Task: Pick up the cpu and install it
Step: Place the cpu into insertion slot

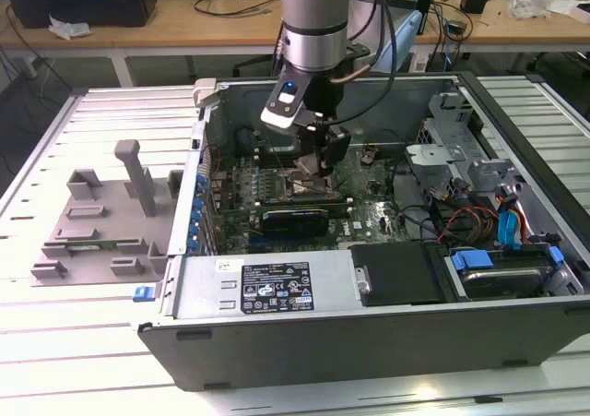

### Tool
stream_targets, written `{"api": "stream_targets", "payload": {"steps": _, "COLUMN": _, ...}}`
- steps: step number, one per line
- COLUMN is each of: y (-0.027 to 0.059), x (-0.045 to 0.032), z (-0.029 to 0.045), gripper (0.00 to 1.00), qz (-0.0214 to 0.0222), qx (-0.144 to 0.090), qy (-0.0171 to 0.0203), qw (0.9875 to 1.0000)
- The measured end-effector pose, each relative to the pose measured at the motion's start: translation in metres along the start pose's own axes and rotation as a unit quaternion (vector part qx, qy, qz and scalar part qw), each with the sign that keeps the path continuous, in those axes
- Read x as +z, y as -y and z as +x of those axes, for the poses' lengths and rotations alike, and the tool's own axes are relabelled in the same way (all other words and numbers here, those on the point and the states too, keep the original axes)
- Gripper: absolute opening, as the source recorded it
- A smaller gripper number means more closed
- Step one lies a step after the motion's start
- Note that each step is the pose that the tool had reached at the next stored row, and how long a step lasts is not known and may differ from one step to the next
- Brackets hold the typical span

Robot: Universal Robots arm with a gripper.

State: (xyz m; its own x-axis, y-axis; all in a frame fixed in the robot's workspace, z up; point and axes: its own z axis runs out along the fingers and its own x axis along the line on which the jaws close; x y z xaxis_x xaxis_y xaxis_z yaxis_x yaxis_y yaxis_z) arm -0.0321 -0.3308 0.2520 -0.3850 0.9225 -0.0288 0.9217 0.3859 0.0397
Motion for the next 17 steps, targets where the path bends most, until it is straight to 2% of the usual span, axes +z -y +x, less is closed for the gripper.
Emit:
{"api": "stream_targets", "payload": {"steps": 2, "y": 0.0, "x": 0.0, "z": 0.0, "gripper": 0.55, "qz": 0.0006, "qx": 0.022, "qy": 0.0009, "qw": 0.9997}}
{"api": "stream_targets", "payload": {"steps": 3, "y": 0.0, "x": 0.0001, "z": 0.0, "gripper": 0.55, "qz": 0.0011, "qx": 0.038, "qy": 0.0015, "qw": 0.9993}}
{"api": "stream_targets", "payload": {"steps": 5, "y": 0.0, "x": 0.0001, "z": 0.0, "gripper": 0.55, "qz": 0.0016, "qx": 0.055, "qy": 0.0022, "qw": 0.9985}}
{"api": "stream_targets", "payload": {"steps": 7, "y": 0.0, "x": 0.0002, "z": 0.0, "gripper": 0.55, "qz": 0.0025, "qx": 0.089, "qy": 0.0035, "qw": 0.9961}}
{"api": "stream_targets", "payload": {"steps": 9, "y": 0.0, "x": 0.0015, "z": 0.0001, "gripper": 0.55, "qz": 0.0032, "qx": 0.111, "qy": 0.0045, "qw": 0.9938}}
{"api": "stream_targets", "payload": {"steps": 12, "y": 0.0003, "x": 0.0076, "z": 0.0002, "gripper": 0.55, "qz": 0.0041, "qx": 0.144, "qy": 0.0057, "qw": 0.9895}}
{"api": "stream_targets", "payload": {"steps": 13, "y": 0.0004, "x": 0.01, "z": 0.0003, "gripper": 0.55, "qz": 0.0045, "qx": 0.156, "qy": 0.0062, "qw": 0.9877}}
{"api": "stream_targets", "payload": {"steps": 15, "y": 0.0005, "x": 0.0145, "z": 0.0009, "gripper": 0.55, "qz": 0.0049, "qx": 0.171, "qy": 0.0068, "qw": 0.9852}}
{"api": "stream_targets", "payload": {"steps": 17, "y": -0.0004, "x": 0.0165, "z": 0.0031, "gripper": 0.55, "qz": 0.005, "qx": 0.173, "qy": 0.0069, "qw": 0.985}}
